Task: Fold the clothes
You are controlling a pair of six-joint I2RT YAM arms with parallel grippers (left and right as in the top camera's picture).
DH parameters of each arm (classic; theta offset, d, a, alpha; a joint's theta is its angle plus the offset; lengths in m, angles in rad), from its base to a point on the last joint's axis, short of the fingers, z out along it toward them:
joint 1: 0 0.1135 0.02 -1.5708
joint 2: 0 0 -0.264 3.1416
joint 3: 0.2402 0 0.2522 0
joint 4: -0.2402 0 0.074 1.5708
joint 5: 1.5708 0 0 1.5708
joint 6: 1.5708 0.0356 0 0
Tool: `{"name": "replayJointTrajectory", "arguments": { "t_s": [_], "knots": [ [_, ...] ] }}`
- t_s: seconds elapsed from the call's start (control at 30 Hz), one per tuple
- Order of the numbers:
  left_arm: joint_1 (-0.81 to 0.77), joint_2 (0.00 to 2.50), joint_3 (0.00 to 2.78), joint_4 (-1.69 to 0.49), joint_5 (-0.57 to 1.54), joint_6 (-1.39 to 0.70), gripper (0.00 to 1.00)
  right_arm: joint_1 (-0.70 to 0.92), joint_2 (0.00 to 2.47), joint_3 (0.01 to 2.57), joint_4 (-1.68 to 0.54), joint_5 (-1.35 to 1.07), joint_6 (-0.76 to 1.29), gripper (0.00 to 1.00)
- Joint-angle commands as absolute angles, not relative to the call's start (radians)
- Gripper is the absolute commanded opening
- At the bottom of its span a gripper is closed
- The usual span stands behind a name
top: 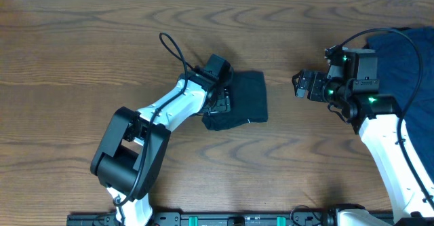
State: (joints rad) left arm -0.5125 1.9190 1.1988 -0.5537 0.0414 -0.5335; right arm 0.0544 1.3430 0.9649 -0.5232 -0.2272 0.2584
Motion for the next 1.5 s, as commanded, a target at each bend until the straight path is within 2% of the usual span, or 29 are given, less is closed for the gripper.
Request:
{"name": "replayJointTrajectory", "arguments": {
  "t_s": [0.0, 0.2, 0.33, 0.47, 0.7, 0.9, 1.13, 1.3, 1.47],
  "knots": [
    [-0.512, 1.958, 1.196, -0.558, 0.009, -0.537, 0.74, 0.048, 1.329, 0.962, -0.524, -0.220, 0.245, 0.99],
    [-0.512, 1.963, 1.196, -0.559, 0.010, -0.537, 0.48, 0.048, 1.329, 0.962, -0.524, -0.220, 0.245, 0.99],
    [-0.512, 1.963, 1.196, -0.559, 0.011, -0.537, 0.20, 0.048, 1.329, 0.962, -0.524, -0.220, 0.245, 0.99],
    [-0.512, 1.962, 1.196, -0.557, 0.011, -0.537, 0.06, 0.048, 1.329, 0.962, -0.524, -0.220, 0.245, 0.99],
    [-0.509, 1.925, 1.240, -0.559, 0.006, -0.525, 0.06, 0.048, 1.329, 0.962, -0.524, -0.220, 0.245, 0.99],
    [-0.493, 1.820, 1.256, -0.559, -0.088, -0.525, 0.06, 0.048, 1.329, 0.962, -0.524, -0.220, 0.245, 0.99],
    [-0.405, 1.779, 1.256, -0.555, -0.170, -0.525, 0.06, 0.048, 1.329, 0.962, -0.524, -0.220, 0.245, 0.99],
    [-0.300, 1.779, 1.256, -0.568, -0.147, -0.525, 0.06, 0.048, 1.329, 0.962, -0.524, -0.220, 0.245, 0.99],
    [-0.252, 1.779, 1.256, -0.589, 0.011, -0.469, 0.06, 0.048, 1.329, 0.962, -0.524, -0.220, 0.245, 0.99]
  ]
}}
